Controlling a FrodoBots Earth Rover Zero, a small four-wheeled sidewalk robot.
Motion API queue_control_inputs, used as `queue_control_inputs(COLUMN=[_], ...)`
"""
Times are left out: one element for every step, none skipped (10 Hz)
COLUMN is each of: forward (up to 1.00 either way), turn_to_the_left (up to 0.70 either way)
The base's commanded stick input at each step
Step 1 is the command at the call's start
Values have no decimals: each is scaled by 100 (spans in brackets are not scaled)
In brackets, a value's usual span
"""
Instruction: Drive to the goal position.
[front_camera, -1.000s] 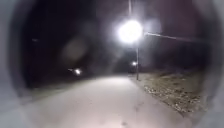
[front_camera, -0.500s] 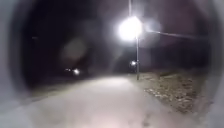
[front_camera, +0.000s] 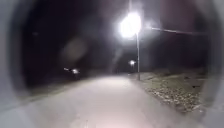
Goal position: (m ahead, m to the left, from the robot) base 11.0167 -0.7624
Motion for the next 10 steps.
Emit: queue_control_inputs(forward=[100,100,100,100,100,100,100,100,100,100], turn_to_the_left=[0,0,0,0,0,0,0,0,0,0])
